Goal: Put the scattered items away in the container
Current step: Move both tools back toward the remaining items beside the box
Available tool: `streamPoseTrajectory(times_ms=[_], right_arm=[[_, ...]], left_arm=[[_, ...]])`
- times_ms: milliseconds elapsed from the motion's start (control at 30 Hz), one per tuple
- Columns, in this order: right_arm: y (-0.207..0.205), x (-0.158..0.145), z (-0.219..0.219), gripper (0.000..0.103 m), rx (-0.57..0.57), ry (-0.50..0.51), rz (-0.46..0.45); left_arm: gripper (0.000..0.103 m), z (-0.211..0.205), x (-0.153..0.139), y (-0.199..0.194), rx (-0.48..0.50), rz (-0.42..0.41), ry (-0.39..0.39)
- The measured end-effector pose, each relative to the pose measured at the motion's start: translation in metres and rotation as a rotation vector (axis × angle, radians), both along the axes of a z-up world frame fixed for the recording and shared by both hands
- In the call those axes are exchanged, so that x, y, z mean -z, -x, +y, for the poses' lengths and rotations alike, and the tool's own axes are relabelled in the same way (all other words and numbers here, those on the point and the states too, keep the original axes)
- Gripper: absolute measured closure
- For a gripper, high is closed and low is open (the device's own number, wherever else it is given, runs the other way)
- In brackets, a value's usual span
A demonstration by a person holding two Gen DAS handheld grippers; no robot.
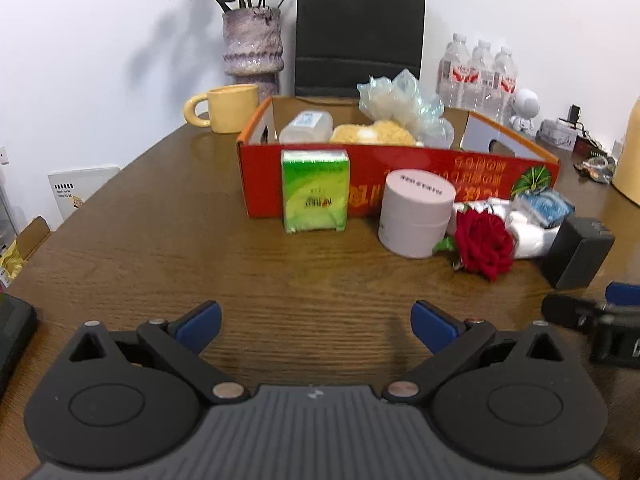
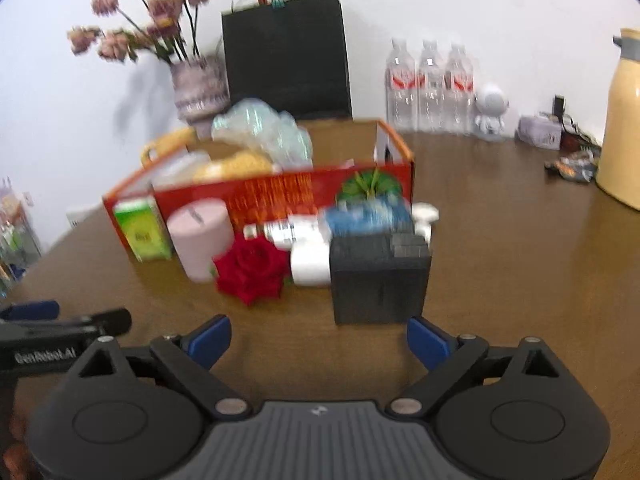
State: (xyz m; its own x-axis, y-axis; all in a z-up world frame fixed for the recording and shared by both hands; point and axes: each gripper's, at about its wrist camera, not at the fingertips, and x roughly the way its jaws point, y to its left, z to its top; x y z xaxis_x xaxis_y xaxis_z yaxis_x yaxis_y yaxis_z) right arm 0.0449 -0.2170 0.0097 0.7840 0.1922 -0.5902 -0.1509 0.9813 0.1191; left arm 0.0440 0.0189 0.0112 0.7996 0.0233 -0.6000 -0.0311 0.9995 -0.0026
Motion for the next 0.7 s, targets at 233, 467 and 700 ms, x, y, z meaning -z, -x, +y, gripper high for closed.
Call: streamPoseTrajectory(times_ms=[233,467,700], right_arm=[[-0.001,0.011,0.004,0.005,-0.008,0.003,0.002],[-0.003,0.016,0.010,0.001,-0.014,0.042,0.012],[-0.005,0.017,0.014,0.000,0.001,0.072,0.021]], left_arm=[[0.000,-0.006,0.009,0.001,-0.004,-0.001,-0.018],[0.000,-0.010,0.012,-0.002,-0.004,0.021,-0.048],[0.000,-0.007,0.013,-0.003,0.005,0.032,-0.022]])
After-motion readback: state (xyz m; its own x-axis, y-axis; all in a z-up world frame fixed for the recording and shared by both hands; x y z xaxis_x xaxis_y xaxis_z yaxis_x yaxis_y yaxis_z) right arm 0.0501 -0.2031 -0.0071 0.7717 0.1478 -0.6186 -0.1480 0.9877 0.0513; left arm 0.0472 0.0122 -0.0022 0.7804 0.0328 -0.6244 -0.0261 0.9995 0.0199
